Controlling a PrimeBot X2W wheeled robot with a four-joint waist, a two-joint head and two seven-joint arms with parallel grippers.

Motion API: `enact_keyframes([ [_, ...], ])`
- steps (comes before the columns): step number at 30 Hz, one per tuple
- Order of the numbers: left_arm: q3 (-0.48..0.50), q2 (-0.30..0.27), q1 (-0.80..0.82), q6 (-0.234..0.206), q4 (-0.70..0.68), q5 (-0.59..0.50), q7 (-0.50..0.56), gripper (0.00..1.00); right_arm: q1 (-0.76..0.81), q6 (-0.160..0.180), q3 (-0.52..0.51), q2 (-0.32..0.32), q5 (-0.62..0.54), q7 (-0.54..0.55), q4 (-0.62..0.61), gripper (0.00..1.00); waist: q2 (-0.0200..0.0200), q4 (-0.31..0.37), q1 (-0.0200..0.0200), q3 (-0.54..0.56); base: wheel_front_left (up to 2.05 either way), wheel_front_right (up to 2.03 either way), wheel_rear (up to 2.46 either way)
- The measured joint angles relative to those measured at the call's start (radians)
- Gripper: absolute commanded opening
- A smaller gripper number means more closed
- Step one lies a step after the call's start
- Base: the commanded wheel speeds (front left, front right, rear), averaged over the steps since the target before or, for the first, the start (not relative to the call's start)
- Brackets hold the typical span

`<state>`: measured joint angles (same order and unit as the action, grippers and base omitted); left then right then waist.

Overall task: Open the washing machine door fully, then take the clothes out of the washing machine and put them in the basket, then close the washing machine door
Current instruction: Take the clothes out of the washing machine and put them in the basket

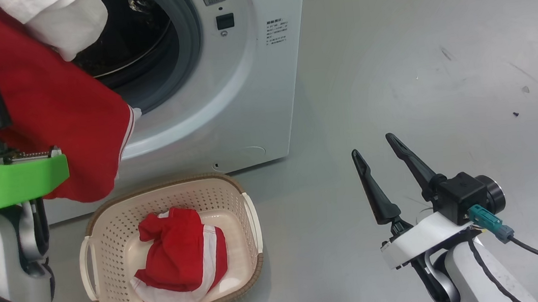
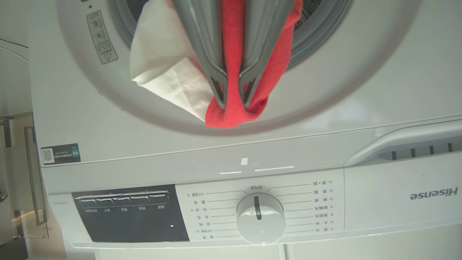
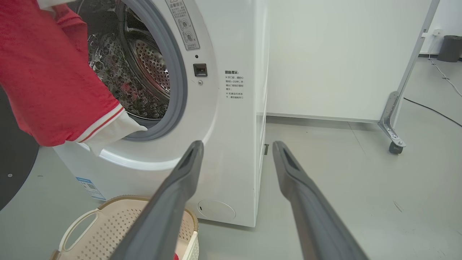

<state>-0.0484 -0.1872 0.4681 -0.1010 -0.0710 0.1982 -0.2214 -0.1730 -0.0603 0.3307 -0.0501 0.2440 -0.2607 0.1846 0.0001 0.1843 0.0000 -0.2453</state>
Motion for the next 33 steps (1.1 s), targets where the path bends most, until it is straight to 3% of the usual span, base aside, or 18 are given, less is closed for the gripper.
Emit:
enact_keyframes([
  [18, 0.008, 0.051, -0.189, -0.008, -0.160, -0.006, 0.043, 0.00, 0.044, -0.011, -0.003, 0.000, -0.010, 0.000, -0.002, 1.00, 0.0000, -0.027, 0.0000, 0.077, 0.00, 0.00, 0.00],
  [33, -0.050, 0.094, -0.361, -0.008, -0.128, 0.007, 0.107, 0.00, 0.048, -0.018, -0.023, 0.000, -0.024, 0.000, -0.026, 1.00, 0.0000, -0.036, 0.0000, 0.031, 0.00, 0.00, 0.00],
])
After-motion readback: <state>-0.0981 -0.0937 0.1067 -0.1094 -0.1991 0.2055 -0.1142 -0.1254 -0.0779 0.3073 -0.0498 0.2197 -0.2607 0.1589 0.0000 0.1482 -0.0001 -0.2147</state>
